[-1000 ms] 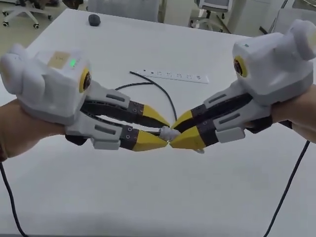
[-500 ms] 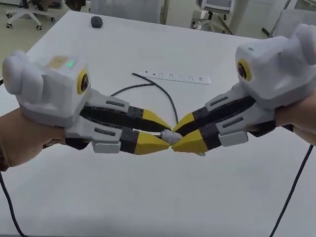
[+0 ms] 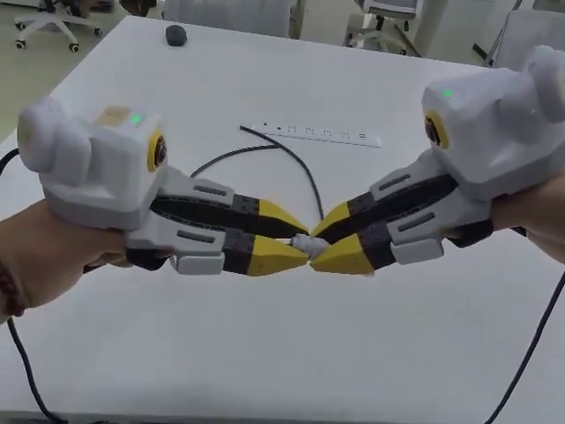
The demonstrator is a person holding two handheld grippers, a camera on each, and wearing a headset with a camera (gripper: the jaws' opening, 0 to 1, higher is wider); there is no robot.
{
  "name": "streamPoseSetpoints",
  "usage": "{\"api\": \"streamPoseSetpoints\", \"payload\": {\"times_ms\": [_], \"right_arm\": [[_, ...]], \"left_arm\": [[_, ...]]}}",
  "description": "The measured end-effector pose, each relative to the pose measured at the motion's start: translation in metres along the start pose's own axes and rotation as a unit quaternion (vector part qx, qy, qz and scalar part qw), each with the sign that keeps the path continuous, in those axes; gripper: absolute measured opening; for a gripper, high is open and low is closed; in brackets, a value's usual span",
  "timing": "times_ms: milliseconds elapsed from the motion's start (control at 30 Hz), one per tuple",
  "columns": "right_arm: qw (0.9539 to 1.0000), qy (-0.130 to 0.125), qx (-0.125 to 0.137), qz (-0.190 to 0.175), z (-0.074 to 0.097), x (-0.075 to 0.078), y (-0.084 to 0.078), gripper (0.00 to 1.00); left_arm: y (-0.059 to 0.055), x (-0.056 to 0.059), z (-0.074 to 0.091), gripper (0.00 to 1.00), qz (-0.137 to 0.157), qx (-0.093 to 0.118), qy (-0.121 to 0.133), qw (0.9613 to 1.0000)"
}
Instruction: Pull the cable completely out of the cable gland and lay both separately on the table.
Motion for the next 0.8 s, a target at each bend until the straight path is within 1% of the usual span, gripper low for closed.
{"api": "streamPoseSetpoints", "payload": {"times_ms": [67, 133, 200, 233, 267, 333, 367, 433, 500, 533, 600, 667, 733, 800], "right_arm": [[1.0000, -0.001, -0.001, 0.001, -0.0002, -0.0011, -0.0005, 0.07], [1.0000, -0.005, -0.004, 0.003, -0.0007, -0.0024, -0.0013, 0.07], [0.9999, -0.009, -0.006, 0.006, -0.0009, -0.0034, -0.0021, 0.07], [0.9999, -0.009, -0.006, 0.006, -0.0007, -0.0042, -0.0021, 0.07], [1.0000, -0.008, -0.003, 0.004, -0.0003, -0.0051, -0.0018, 0.07], [0.9997, -0.022, 0.003, 0.007, 0.0012, -0.0051, -0.0006, 0.07], [0.9997, -0.022, 0.004, 0.006, 0.0015, -0.0060, 0.0001, 0.07], [0.9995, -0.031, 0.003, 0.008, 0.0013, -0.0048, 0.0008, 0.07], [0.9995, -0.032, 0.006, 0.004, 0.0021, -0.0038, 0.0010, 0.07], [0.9993, -0.035, 0.010, 0.005, 0.0023, -0.0032, 0.0012, 0.07], [0.9994, -0.032, 0.012, 0.004, 0.0024, -0.0039, 0.0013, 0.07], [0.9993, -0.033, 0.012, 0.008, 0.0015, -0.0044, 0.0006, 0.07], [0.9994, -0.030, 0.016, 0.007, 0.0011, -0.0043, 0.0004, 0.07], [0.9994, -0.030, 0.017, 0.009, 0.0004, -0.0034, -0.0001, 0.07]], "left_arm": [[-0.0009, 0.0013, -0.0002, 0.15, 0.009, 0.001, 0.001, 1.0000], [-0.0019, 0.0036, -0.0010, 0.15, 0.002, -0.002, 0.004, 1.0000], [-0.0028, 0.0042, -0.0013, 0.15, 0.011, -0.004, 0.008, 0.9999], [-0.0024, 0.0063, -0.0014, 0.15, 0.009, -0.004, 0.008, 0.9999], [-0.0014, 0.0079, -0.0006, 0.15, 0.002, -0.002, 0.010, 0.9999], [-0.0003, 0.0072, 0.0000, 0.16, 0.001, 0.001, 0.024, 0.9997], [0.0001, 0.0078, -0.0001, 0.16, -0.004, 0.001, 0.025, 0.9997], [-0.0003, 0.0058, 0.0000, 0.16, -0.004, -0.001, 0.033, 0.9994], [-0.0003, 0.0046, 0.0007, 0.16, -0.002, 0.005, 0.035, 0.9994], [-0.0003, 0.0036, 0.0016, 0.16, 0.001, 0.009, 0.042, 0.9991], [0.0001, 0.0052, 0.0018, 0.16, -0.004, 0.012, 0.042, 0.9990], [-0.0005, 0.0058, 0.0015, 0.15, -0.016, 0.010, 0.045, 0.9988], [-0.0009, 0.0048, 0.0022, 0.15, -0.011, 0.014, 0.046, 0.9988], [-0.0014, 0.0043, 0.0024, 0.15, -0.015, 0.012, 0.049, 0.9986]]}}
Point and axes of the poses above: the centre of the closed fingertips' face, and the gripper's own axes: z roughly backward along the fingers, x roughly to its right, y roughly out of its top, the point moved 7 cm from there along z, roughly backward along the fingers, and after that the axes turned 5 degrees about -z, right-handed, at the moved point
